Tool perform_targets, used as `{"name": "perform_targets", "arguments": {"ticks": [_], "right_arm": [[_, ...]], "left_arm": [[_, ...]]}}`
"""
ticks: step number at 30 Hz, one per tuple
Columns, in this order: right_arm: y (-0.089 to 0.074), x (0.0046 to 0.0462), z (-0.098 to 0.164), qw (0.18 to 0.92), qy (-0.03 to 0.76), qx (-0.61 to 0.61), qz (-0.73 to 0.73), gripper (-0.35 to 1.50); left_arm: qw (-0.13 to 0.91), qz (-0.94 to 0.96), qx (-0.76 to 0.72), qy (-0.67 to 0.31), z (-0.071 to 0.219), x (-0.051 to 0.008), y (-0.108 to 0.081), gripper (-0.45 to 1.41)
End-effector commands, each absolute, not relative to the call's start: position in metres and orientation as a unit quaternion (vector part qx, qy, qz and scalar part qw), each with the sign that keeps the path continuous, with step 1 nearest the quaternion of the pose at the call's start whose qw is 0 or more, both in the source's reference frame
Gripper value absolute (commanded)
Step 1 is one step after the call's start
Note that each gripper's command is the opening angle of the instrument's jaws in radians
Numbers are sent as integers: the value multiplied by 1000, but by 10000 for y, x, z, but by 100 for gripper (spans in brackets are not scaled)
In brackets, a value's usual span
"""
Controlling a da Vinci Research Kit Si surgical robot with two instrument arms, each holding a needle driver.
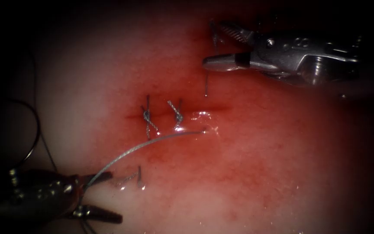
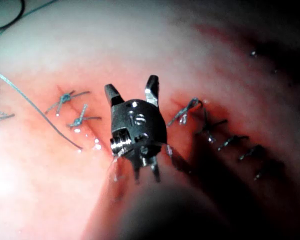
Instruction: Wound Closure
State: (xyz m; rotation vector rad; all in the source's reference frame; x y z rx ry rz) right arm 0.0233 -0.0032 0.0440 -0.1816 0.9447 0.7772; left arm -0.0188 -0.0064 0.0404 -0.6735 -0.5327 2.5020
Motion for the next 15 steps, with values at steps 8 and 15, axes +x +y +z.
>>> {"name": "perform_targets", "arguments": {"ticks": [8, 15], "right_arm": [[-59, 238, 399, 849, 439, -39, 292, 147], [-69, 235, 377, 858, 445, -50, 254, 147]], "left_arm": [[246, 916, -253, -191, 408, -189, -66, 37], [244, 916, -261, -183, 409, -185, -59, 19]]}}
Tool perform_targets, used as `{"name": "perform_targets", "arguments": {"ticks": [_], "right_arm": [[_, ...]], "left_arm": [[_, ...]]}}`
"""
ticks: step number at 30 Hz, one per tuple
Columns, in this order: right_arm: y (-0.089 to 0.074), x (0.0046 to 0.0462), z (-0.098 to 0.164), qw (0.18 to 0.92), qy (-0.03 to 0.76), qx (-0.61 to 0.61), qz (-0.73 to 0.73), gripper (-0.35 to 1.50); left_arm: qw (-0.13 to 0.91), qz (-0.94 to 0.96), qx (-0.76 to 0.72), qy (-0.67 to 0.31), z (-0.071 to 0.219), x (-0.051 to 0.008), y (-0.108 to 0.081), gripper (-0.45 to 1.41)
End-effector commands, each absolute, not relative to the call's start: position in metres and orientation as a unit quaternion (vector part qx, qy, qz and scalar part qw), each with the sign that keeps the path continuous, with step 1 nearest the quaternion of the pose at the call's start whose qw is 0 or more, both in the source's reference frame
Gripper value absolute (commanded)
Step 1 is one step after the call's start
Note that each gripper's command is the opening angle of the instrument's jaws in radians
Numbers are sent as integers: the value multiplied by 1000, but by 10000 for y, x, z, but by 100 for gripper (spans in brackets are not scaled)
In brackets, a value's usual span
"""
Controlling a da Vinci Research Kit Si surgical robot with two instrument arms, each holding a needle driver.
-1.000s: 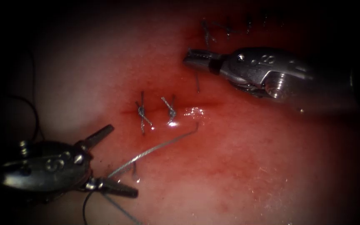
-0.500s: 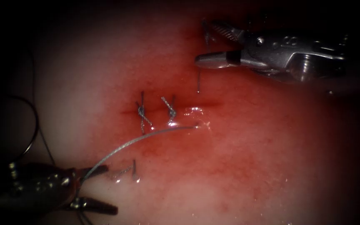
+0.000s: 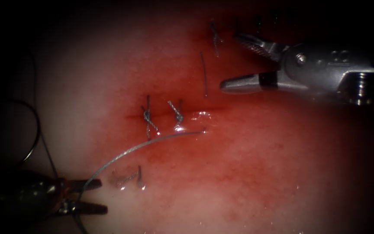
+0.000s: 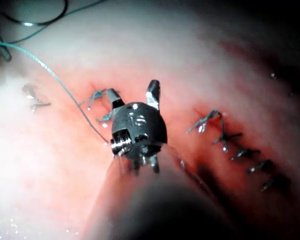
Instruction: Wound Closure
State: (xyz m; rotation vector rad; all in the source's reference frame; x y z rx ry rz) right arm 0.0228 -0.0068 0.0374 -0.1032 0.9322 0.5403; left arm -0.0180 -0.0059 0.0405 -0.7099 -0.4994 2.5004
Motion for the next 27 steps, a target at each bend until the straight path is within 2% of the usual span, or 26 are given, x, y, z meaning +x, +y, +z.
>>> {"name": "perform_targets", "arguments": {"ticks": [1, 3, 4, 5, 7, 10, 11, 12, 13, 14, 27], "right_arm": [[-69, 235, 374, 859, 445, -54, 247, 147], [-68, 235, 372, 861, 445, -57, 240, 147], [-68, 235, 369, 861, 446, -57, 237, 147], [-68, 235, 368, 862, 446, -57, 234, 147], [-69, 237, 367, 865, 444, -60, 226, 147], [-69, 238, 367, 867, 442, -58, 222, 147], [-70, 238, 367, 870, 440, -63, 211, 147], [-71, 239, 367, 874, 440, -67, 197, 147], [-71, 239, 367, 874, 440, -67, 197, 147], [-75, 242, 367, 878, 441, -65, 178, 148], [-132, 305, 334, 909, 412, -70, -3, 147]], "left_arm": [[243, 916, -263, -180, 408, -184, -58, 19], [241, 916, -266, -178, 407, -182, -57, 24], [240, 918, -264, -172, 405, -179, -55, 42], [238, 919, -264, -169, 404, -177, -53, 47], [238, 919, -265, -169, 402, -173, -52, 51], [238, 919, -264, -169, 401, -172, -54, 46], [235, 920, -265, -169, 400, -171, -55, 26], [232, 921, -264, -167, 400, -170, -56, -3], [232, 921, -264, -167, 400, -170, -56, -3], [229, 921, -265, -168, 399, -170, -56, -45], [226, 916, -311, -117, 381, -209, -29, -45]]}}
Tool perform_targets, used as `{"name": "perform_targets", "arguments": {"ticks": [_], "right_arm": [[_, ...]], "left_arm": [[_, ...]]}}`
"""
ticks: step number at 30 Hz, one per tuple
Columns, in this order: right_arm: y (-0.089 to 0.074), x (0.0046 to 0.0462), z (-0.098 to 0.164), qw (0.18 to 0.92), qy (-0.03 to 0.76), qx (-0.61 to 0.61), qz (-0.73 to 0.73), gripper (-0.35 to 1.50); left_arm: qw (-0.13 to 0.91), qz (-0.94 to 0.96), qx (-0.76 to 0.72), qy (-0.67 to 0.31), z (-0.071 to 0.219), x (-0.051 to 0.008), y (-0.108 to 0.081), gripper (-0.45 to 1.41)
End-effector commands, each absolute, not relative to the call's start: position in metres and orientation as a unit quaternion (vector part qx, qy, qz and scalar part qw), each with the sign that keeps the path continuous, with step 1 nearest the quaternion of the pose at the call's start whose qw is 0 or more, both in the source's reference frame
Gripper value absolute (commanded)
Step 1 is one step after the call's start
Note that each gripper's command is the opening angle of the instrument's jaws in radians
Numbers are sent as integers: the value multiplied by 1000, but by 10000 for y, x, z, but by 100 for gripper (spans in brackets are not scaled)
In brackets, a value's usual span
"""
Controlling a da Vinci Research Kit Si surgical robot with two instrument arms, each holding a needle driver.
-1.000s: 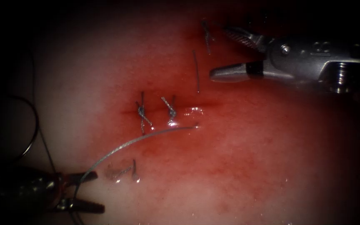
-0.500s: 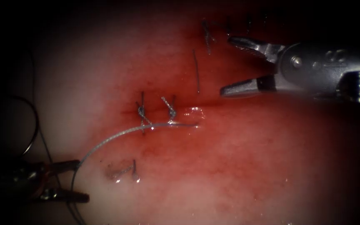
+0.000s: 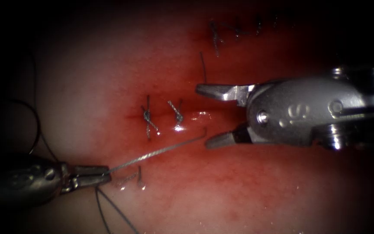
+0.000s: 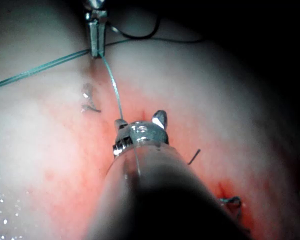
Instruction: Wound Closure
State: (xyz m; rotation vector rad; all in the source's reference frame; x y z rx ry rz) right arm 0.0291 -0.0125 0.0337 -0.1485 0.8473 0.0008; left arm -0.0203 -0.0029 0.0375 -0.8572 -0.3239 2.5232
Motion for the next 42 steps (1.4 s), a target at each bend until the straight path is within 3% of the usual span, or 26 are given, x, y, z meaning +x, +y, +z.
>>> {"name": "perform_targets", "arguments": {"ticks": [1, 21, 22, 24, 25, 26, 27, 29, 36, 38, 39, 41, 42], "right_arm": [[-137, 309, 329, 911, 408, -65, -5, 147], [-167, 331, 331, 956, 261, -118, -68, 132], [-168, 330, 330, 957, 253, -122, -71, 120], [-171, 328, 328, 958, 249, -123, -73, 79], [-172, 328, 327, 958, 249, -123, -73, 54], [-174, 327, 324, 958, 250, -123, -74, 5], [-174, 327, 322, 957, 252, -122, -74, -18], [-177, 327, 314, 956, 256, -119, -74, -35], [-177, 325, 315, 957, 256, -118, -75, -35], [-174, 320, 321, 957, 254, -116, -76, -35], [-174, 317, 323, 958, 252, -112, -78, -35], [-171, 311, 328, 959, 248, -110, -80, -35], [-169, 307, 330, 959, 248, -109, -79, -35]], "left_arm": [[226, 915, -314, -112, 378, -213, -27, -45], [220, 916, -319, -101, 375, -263, -21, -45], [220, 917, -319, -101, 374, -262, -22, -45], [220, 917, -319, -101, 374, -262, -22, -45], [220, 917, -319, -101, 374, -262, -22, -45], [220, 917, -319, -101, 374, -262, -22, -45], [220, 917, -319, -101, 374, -262, -21, -45], [220, 917, -319, -101, 376, -262, -21, -45], [220, 917, -318, -100, 375, -262, -22, -45], [215, 918, -319, -99, 375, -262, -22, -27], [215, 918, -319, -99, 375, -262, -21, -6], [216, 917, -321, -98, 374, -262, -19, 51], [217, 916, -325, -95, 374, -263, -16, 91]]}}
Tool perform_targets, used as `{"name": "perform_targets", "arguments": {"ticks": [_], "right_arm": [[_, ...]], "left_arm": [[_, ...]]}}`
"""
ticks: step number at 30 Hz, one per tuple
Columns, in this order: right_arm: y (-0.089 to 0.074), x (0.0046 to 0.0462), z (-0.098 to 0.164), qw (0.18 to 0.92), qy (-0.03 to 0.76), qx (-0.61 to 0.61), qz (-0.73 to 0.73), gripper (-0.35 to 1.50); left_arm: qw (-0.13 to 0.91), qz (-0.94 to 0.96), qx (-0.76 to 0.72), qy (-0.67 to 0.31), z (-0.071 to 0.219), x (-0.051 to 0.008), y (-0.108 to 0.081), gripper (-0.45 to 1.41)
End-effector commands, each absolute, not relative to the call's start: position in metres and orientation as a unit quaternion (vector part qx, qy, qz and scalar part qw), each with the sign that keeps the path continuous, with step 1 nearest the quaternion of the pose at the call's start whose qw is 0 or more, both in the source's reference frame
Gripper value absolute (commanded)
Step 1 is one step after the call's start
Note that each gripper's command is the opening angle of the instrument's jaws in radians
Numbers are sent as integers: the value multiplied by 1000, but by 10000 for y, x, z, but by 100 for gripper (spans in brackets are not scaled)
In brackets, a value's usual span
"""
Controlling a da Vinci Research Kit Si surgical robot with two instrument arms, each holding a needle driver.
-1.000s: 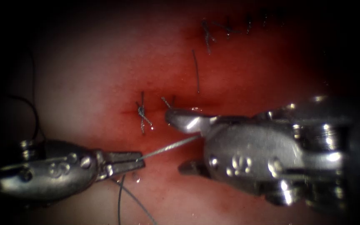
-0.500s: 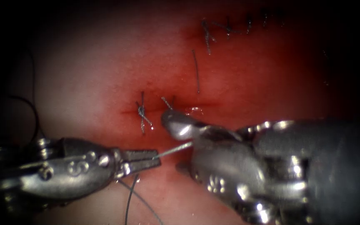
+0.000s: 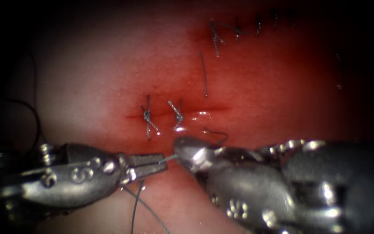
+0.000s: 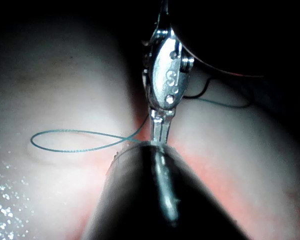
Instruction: Wound Closure
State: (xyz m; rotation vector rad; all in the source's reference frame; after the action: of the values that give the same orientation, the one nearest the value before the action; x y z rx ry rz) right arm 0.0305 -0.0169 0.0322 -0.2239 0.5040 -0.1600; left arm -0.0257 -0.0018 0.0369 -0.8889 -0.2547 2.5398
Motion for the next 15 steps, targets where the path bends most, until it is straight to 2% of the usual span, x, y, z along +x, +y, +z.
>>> {"name": "perform_targets", "arguments": {"ticks": [1, 3, 8, 15], "right_arm": [[-167, 302, 332, 960, 246, -109, -78, -35], [-162, 290, 336, 961, 243, -107, -78, -35], [-140, 253, 351, 961, 249, -105, -57, -35], [-134, 245, 357, 961, 250, -104, -51, -35]], "left_arm": [[221, 915, -326, -88, 373, -263, -14, 114], [231, 914, -327, -72, 373, -264, -10, 133], [225, 912, -335, -66, 394, -271, -17, 131], [253, 906, -332, -77, 432, -282, -15, 125]]}}
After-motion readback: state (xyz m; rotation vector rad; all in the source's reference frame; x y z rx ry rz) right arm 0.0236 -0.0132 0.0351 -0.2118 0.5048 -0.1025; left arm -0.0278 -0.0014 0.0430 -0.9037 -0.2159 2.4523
